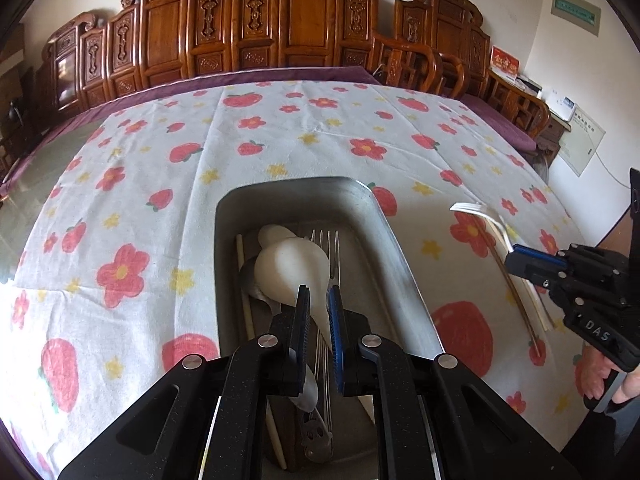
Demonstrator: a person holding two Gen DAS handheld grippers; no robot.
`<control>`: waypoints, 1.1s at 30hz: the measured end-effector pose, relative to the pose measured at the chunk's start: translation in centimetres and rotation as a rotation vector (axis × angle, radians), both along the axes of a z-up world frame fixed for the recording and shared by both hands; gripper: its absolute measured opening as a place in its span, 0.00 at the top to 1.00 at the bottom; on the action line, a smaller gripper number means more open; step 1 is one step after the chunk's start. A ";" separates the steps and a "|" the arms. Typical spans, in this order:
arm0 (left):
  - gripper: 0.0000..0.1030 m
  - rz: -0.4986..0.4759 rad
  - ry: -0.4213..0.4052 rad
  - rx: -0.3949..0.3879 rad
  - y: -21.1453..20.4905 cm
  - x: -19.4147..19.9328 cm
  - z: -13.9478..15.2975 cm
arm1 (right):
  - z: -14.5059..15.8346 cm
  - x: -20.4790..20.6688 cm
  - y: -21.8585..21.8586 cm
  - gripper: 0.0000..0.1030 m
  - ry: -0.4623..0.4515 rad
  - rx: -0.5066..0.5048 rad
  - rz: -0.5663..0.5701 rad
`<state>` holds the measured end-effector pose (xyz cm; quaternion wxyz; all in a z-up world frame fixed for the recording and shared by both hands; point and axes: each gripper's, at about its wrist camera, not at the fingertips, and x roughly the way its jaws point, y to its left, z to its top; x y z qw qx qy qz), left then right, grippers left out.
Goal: Organize utensils
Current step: 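Lower the white plastic fork into the tray and open the right tool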
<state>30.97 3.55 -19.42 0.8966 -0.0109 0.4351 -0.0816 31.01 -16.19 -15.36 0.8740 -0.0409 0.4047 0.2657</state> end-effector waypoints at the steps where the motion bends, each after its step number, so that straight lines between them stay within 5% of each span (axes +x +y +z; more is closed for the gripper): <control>1: 0.92 0.002 -0.009 -0.001 0.2 -0.3 0.3 | 0.1 -0.1 0.1 0.91 -0.001 -0.001 -0.002; 18: 0.92 0.034 -0.114 -0.044 3.9 -2.4 4.9 | 2.8 -1.8 4.6 0.91 0.008 0.025 -0.015; 33: 0.86 0.047 -0.132 -0.038 6.5 -3.3 5.6 | 3.0 -0.4 10.6 0.91 0.072 0.099 -0.026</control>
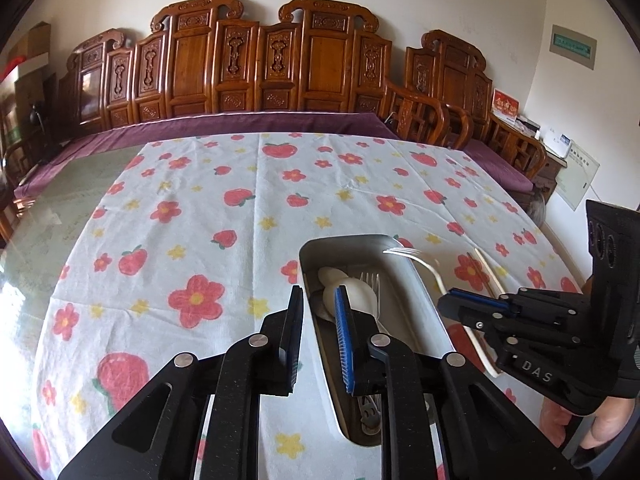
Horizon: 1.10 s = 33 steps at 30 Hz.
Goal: Organize utensils
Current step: 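Lower the white plastic fork into the tray and open the right tool, then move the open right tool toward the wooden chopsticks on the cloth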
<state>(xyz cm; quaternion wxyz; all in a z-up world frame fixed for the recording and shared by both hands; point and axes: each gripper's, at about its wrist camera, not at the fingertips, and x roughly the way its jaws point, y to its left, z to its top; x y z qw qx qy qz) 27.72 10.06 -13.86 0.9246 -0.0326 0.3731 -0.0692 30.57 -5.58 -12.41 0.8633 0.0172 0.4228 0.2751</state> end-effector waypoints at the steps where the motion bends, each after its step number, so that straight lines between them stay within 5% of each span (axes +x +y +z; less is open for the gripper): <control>1: 0.86 0.004 -0.001 0.001 0.2 0.0 0.0 | -0.1 0.2 0.4 0.91 0.008 0.004 0.000; 16: 0.86 0.035 -0.005 -0.009 1.5 0.1 0.4 | -4.1 1.7 3.2 0.90 0.107 0.013 0.010; 26: 0.79 0.006 -0.026 -0.005 0.4 -0.6 1.1 | -2.0 -0.4 0.0 0.90 0.009 0.002 0.034; 28: 0.76 -0.003 -0.030 -0.003 0.0 -0.7 1.2 | -1.2 -1.2 -1.3 0.90 -0.025 -0.023 0.028; 30: 0.55 -0.004 -0.032 0.007 -0.5 -0.8 1.2 | -0.7 -2.0 -2.8 0.90 -0.051 -0.049 0.018; 33: 0.39 -0.004 -0.037 0.019 -1.0 -0.8 1.2 | -0.5 -2.8 -5.3 0.90 -0.076 -0.089 -0.014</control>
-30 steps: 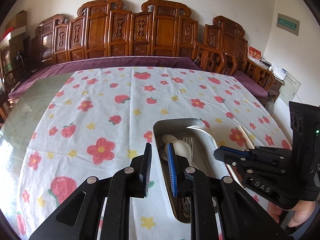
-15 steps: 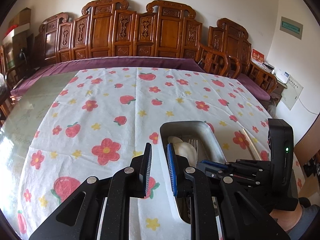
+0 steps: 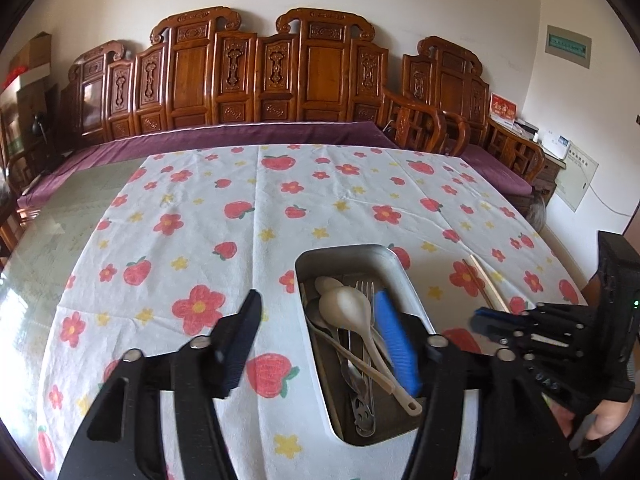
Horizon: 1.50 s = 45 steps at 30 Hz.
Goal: Organize utensils
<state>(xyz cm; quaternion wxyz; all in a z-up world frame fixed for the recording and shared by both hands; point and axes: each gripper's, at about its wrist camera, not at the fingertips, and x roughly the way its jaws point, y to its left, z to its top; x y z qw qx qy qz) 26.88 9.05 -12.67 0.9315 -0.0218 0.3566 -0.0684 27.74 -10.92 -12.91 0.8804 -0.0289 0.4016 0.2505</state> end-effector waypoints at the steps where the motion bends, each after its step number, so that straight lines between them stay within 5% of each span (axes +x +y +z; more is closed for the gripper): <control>1: 0.31 0.005 0.000 0.008 -0.3 0.0 0.0 | 0.0 -0.2 -0.9 0.90 -0.003 -0.012 -0.014; 5: 0.17 0.006 -0.002 0.012 -1.1 -0.1 -0.2 | -0.1 -0.4 -4.6 0.82 -0.014 -0.051 -0.069; 16: 0.16 -0.081 0.030 0.039 -6.5 -0.2 -1.7 | -4.4 2.1 -12.0 0.80 0.044 -0.164 -0.197; 33: 0.16 -0.169 0.066 0.079 -12.8 -0.5 -4.0 | -8.1 4.8 -12.3 0.80 0.117 -0.242 -0.203; 37: 0.16 -0.174 0.075 0.090 -13.7 -0.6 -4.5 | -8.0 4.6 -12.9 0.93 0.135 -0.235 -0.186; 45: 0.16 -0.172 0.077 0.098 -15.1 -0.9 -4.9 | -7.8 4.3 -14.2 0.94 0.141 -0.227 -0.177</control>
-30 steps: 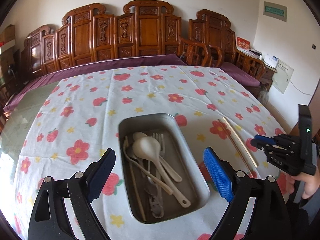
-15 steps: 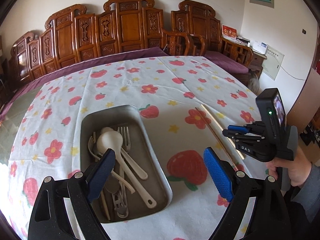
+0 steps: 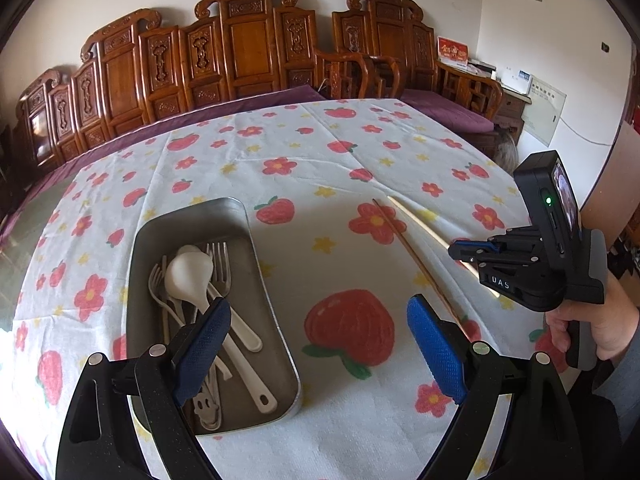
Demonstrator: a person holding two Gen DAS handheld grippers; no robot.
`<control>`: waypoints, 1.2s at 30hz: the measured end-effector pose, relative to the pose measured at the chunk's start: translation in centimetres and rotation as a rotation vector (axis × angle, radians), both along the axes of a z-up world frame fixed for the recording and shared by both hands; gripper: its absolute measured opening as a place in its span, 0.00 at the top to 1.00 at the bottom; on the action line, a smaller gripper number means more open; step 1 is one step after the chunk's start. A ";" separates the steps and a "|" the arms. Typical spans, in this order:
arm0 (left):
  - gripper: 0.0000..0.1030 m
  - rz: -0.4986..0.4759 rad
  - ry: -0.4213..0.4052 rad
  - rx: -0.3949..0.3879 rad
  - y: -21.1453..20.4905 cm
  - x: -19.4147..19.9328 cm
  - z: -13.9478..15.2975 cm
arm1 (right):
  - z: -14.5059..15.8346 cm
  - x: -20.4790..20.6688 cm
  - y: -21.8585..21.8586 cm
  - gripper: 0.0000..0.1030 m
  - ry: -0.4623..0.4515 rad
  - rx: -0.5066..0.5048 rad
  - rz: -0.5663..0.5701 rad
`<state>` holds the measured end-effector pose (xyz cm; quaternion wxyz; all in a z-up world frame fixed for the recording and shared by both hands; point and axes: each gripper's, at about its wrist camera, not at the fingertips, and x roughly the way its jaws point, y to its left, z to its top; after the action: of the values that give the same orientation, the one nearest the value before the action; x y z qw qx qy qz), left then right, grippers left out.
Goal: Organize utensils
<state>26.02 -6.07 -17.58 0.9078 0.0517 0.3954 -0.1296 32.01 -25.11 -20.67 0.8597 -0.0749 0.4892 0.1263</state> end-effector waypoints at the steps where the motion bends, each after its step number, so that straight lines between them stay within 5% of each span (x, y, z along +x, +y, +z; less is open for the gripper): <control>1: 0.16 -0.004 0.007 0.000 -0.3 0.0 -0.1 | 0.1 0.0 -0.3 0.94 -0.002 0.004 -0.004; 20: 0.17 -0.046 0.049 0.024 -5.7 3.1 -1.4 | 1.5 0.9 -2.8 0.94 -0.032 0.099 -0.070; 36: 0.59 -0.092 0.190 -0.013 -10.8 7.1 -6.1 | 1.3 0.9 -3.6 0.94 -0.022 0.143 -0.087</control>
<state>33.07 -16.83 -23.71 0.8597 0.0514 0.4759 -0.1782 32.94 -28.74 -19.32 0.8729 0.0068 0.4723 0.1224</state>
